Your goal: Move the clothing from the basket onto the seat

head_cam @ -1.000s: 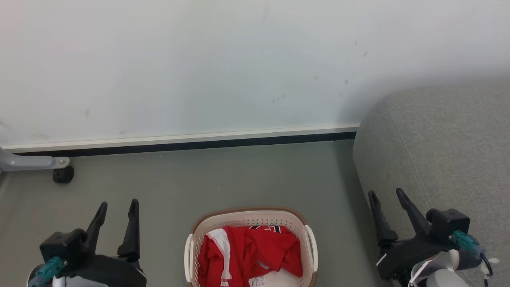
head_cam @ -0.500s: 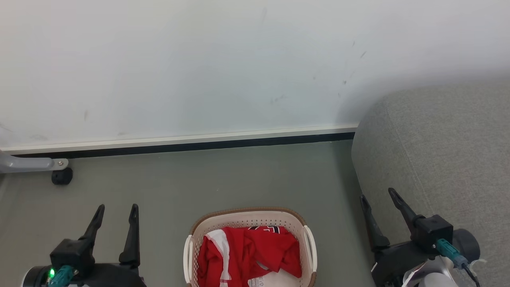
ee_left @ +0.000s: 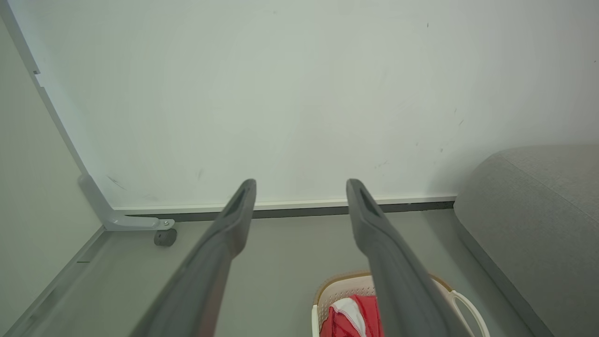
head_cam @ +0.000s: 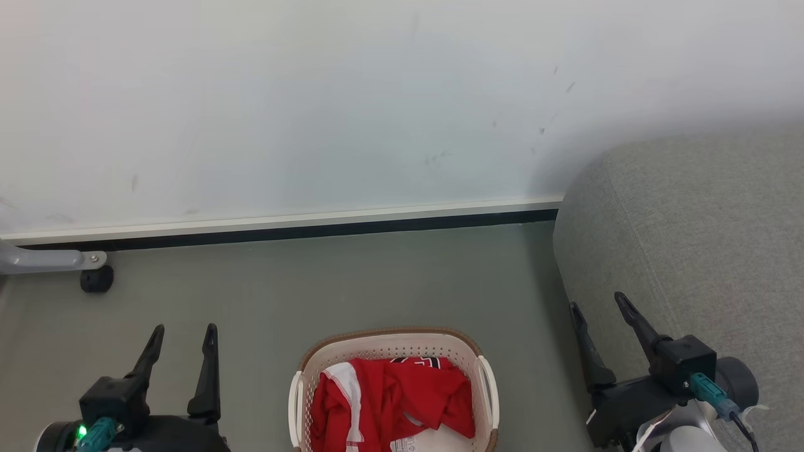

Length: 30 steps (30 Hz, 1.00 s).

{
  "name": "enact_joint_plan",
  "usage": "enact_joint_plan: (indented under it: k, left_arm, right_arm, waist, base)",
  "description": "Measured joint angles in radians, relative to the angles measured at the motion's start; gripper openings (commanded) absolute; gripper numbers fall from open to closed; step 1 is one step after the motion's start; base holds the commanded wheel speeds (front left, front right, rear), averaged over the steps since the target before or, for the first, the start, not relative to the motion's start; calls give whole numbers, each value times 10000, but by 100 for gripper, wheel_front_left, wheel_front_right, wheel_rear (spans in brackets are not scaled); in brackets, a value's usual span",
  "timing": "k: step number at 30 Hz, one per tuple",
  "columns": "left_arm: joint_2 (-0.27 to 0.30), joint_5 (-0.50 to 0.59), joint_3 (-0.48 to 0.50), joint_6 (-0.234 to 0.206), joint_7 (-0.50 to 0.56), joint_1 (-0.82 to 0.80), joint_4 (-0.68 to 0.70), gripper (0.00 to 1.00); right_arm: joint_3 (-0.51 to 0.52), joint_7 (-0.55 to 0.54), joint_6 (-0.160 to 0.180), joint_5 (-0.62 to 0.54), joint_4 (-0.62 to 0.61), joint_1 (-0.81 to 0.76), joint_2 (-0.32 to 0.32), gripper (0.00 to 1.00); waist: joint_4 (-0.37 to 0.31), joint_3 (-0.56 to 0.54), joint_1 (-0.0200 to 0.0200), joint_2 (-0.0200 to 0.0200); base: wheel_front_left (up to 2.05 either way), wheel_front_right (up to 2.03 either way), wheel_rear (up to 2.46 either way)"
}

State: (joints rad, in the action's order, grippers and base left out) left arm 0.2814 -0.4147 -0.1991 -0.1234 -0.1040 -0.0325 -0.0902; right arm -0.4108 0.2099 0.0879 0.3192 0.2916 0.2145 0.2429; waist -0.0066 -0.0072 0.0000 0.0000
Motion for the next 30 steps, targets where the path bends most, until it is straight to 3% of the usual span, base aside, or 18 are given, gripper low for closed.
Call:
enact_joint_plan:
  k: [16, 30]
  left_arm:
    - [-21, 146, 12, 0, 69, 38, 142, 100]
    - [21, 483, -341, 104, 232, -532, 245, 100]
  right_arm:
    - [48, 44, -2, 77, -88, 1, -10, 100]
    - [188, 117, 90, 38, -974, 463, -77, 100]
  waist:
    - [-14, 70, 0, 0]
    - [-165, 1192, 0, 0]
  base:
    - [0, 0, 0]
    - [0, 0, 0]
